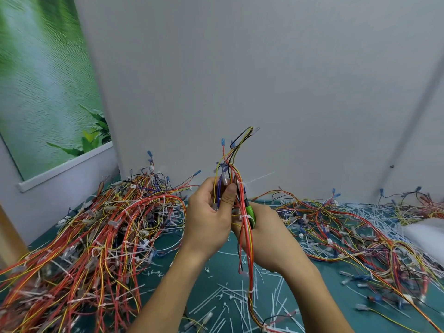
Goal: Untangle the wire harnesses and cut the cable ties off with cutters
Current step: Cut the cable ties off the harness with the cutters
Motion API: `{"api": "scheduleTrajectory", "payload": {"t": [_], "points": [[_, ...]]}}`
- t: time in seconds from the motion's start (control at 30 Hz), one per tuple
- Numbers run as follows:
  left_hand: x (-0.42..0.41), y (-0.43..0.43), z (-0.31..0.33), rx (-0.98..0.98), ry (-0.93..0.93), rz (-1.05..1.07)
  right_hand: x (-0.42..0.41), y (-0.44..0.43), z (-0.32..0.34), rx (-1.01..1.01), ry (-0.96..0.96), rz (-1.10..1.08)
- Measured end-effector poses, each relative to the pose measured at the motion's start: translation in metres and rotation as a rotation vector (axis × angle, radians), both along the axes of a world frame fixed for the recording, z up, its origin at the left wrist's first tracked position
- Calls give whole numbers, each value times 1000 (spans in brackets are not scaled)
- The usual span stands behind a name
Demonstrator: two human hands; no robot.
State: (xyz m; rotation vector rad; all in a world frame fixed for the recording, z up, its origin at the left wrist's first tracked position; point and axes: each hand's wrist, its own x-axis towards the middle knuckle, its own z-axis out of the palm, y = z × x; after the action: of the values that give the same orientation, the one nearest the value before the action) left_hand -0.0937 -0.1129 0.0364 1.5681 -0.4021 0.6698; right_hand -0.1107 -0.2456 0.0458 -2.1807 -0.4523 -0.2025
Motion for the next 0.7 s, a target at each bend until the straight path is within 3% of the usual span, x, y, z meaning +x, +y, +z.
{"api": "scheduleTrajectory", "payload": {"t": [0.7], "points": [[0, -1, -2, 0, -4, 5, 3, -2, -2, 4, 0, -38]]}}
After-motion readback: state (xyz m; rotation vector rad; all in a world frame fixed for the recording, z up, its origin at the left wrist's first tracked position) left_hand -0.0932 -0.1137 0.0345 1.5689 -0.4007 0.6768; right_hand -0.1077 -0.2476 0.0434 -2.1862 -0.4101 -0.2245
